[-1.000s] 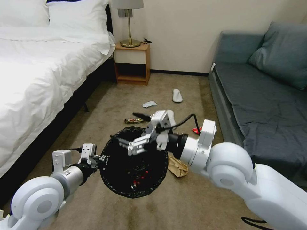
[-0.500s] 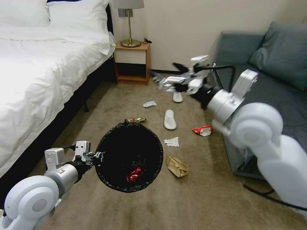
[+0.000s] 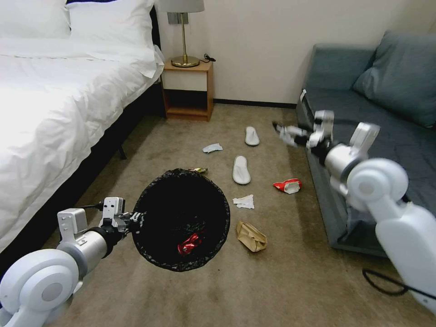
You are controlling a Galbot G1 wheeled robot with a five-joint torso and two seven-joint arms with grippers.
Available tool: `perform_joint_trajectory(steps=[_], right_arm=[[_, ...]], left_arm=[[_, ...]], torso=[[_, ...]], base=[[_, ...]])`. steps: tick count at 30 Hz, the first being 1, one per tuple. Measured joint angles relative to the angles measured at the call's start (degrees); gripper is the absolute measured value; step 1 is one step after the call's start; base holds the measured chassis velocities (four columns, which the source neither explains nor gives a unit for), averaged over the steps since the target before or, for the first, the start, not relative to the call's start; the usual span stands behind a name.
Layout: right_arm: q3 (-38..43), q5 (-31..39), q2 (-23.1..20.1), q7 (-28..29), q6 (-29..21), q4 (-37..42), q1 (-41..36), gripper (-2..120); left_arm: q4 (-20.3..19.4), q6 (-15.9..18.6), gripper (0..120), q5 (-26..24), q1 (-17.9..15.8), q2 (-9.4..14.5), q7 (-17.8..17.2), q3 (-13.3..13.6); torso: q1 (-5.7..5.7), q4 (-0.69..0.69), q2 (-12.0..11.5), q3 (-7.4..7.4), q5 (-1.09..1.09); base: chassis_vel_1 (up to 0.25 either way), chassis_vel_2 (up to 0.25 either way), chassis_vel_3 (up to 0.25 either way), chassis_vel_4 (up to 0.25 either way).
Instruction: Pick up the trash bin, then pick up the garbage on the floor and place it into the trash bin.
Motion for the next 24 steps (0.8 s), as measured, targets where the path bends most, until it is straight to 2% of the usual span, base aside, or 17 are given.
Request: perform_joint_trajectory(steps=[3, 5, 6, 8, 9, 11, 13, 14, 15, 17, 20, 24], right_arm=[[-1.0, -3.2, 1.7, -1.2, 0.5, -3.1, -2.5, 100], [-2.2, -8.8, 3.7, -4.2, 1.7, -7.7, -4.0, 100], [-2.2, -8.8, 3.7, -4.2, 1.7, -7.7, -4.0, 100], [-3.2, -13.8, 6.3, -6.4, 3.8, -13.4, -4.6, 100], [-3.2, -13.8, 6.3, -6.4, 3.8, -13.4, -4.6, 100], [-3.9, -18.2, 9.4, -7.3, 5.5, -18.8, -4.6, 100], [-4.1, -19.6, 10.7, -7.6, 5.9, -20.8, -4.4, 100], [-4.3, -21.6, 13.1, -7.8, 6.6, -23.7, -4.0, 100], [-4.3, -21.6, 13.1, -7.8, 6.6, -23.7, -4.0, 100], [-4.4, -25.8, 17.4, -8.4, 9.0, -29.6, -2.9, 100], [-4.4, -28.2, 18.8, -9.6, 10.3, -34.0, -2.6, 100], [-5.1, -28.9, 19.3, -10.8, 11.5, -35.4, -3.0, 100]], left_arm=[[-0.3, 0.0, 3, 0.0, 0.0, 0.2, 0.0, -0.3], [-0.7, 0.0, 3, 0.0, 0.0, 0.3, 0.0, -0.4], [-0.7, 0.0, 3, 0.0, 0.0, 0.3, 0.0, -0.4], [-0.9, 0.0, 3, 0.3, 0.1, 0.4, 0.1, -0.4], [-0.9, 0.0, 3, 0.3, 0.1, 0.4, 0.1, -0.4], [-1.0, 0.0, 3, 0.5, 0.3, 0.5, 0.2, -0.6], [-1.1, 0.0, 3, 0.5, 0.3, 0.5, 0.3, -0.7], [-1.1, 0.0, 3, 0.5, 0.3, 0.7, 0.4, -0.8], [-1.1, 0.0, 3, 0.5, 0.3, 0.7, 0.4, -0.8], [-1.2, 0.0, 3, 0.6, 0.3, 0.8, 0.6, -0.7], [-1.3, 0.0, 3, 0.8, 0.5, 0.3, 1.0, -0.6], [-1.3, 0.0, 3, 1.0, 0.5, 0.3, 1.2, -0.4]], torso=[[0.0, 0.01, 0.0, 0.0, -0.02], [0.0, 0.02, 0.0, 0.0, -0.03], [0.0, 0.02, 0.0, 0.0, -0.03], [0.0, 0.01, 0.0, 0.0, -0.03], [0.0, 0.01, 0.0, 0.0, -0.03], [0.0, 0.01, 0.0, 0.0, -0.02], [0.0, 0.02, 0.0, 0.0, -0.02], [0.0, 0.01, 0.0, 0.0, -0.03], [0.0, 0.01, 0.0, 0.0, -0.03], [0.0, 0.03, 0.0, 0.0, -0.02], [0.0, 0.02, 0.0, 0.0, -0.03], [0.0, 0.0, 0.0, 0.0, -0.02]], base=[[0.0, 0.0, 0.0, 0.0], [0.0, 0.0, 0.0, 0.0], [0.0, 0.0, 0.0, 0.0], [0.0, 0.0, 0.0, 0.0], [0.0, 0.0, 0.0, 0.0], [0.0, 0.0, 0.0, 0.0], [0.0, 0.0, 0.0, 0.0], [0.0, 0.0, 0.0, 0.0], [0.0, 0.0, 0.0, 0.0], [0.0, 0.0, 0.0, 0.0], [0.0, 0.0, 0.0, 0.0], [0.0, 0.0, 0.0, 0.0]])
